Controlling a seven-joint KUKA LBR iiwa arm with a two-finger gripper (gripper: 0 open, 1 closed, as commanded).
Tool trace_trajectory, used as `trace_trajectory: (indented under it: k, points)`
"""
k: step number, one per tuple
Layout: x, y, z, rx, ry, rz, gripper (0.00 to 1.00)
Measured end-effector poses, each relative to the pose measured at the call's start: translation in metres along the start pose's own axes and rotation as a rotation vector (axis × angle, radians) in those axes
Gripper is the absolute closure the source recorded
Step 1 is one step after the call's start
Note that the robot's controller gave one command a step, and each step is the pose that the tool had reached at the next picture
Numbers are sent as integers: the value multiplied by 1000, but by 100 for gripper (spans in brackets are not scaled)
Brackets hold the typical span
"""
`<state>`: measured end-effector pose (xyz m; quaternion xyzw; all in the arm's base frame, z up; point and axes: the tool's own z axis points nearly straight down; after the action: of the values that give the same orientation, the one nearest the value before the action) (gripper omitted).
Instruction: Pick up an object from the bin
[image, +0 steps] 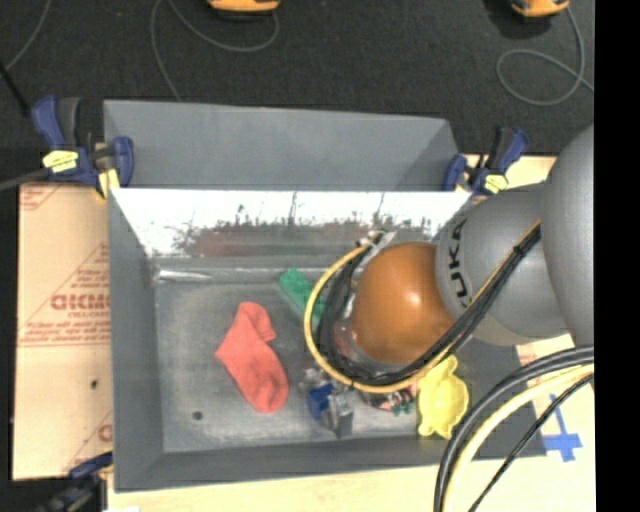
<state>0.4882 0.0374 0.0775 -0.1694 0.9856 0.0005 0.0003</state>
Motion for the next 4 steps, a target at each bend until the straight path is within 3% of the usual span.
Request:
trace_trajectory:
  k: [1,2,3,4]
  points:
    - [0,0,0,0,0,1,100]
    - [-2,6,-41,-1,6,7,100]
    - [-2,6,-66,2,-11,8,100]
    - [7,6,-170,-1,3,-26,100]
